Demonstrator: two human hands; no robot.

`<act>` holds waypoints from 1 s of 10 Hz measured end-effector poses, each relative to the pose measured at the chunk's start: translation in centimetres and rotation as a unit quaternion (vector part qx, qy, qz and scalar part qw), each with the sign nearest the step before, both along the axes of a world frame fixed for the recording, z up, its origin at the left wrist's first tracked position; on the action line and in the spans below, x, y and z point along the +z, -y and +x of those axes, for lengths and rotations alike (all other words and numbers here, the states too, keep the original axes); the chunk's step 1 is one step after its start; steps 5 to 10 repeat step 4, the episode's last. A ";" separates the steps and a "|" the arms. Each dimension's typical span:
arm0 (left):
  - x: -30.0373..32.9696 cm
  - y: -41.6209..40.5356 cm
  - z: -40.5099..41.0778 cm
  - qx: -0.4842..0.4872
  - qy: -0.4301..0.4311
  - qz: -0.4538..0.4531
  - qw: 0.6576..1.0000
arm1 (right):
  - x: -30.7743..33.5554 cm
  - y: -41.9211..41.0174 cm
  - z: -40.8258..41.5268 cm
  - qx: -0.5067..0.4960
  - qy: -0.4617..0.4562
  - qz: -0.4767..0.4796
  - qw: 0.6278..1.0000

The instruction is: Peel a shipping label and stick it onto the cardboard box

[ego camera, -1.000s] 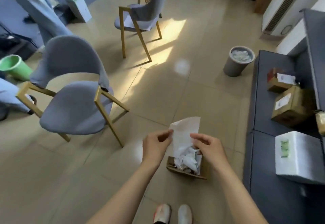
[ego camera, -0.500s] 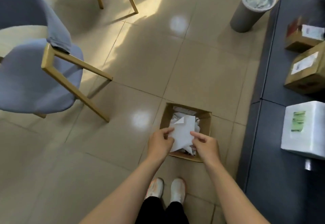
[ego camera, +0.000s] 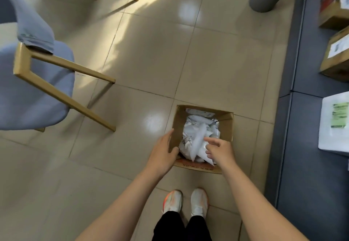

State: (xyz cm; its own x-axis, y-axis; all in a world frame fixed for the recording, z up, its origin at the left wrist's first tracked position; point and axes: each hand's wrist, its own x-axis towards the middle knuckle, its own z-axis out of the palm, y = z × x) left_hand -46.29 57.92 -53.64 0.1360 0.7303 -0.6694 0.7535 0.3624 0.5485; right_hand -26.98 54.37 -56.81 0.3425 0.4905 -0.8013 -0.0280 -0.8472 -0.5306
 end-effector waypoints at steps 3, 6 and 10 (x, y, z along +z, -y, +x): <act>9.4 -2.6 4.2 0.017 0.030 0.171 0.985 | 11.5 -2.4 2.1 0.037 0.022 0.162 0.986; 14.0 -3.6 5.4 0.038 0.059 0.230 0.971 | 16.3 -3.2 2.6 0.030 0.032 0.222 0.974; 14.0 -3.6 5.4 0.038 0.059 0.230 0.971 | 16.3 -3.2 2.6 0.030 0.032 0.222 0.974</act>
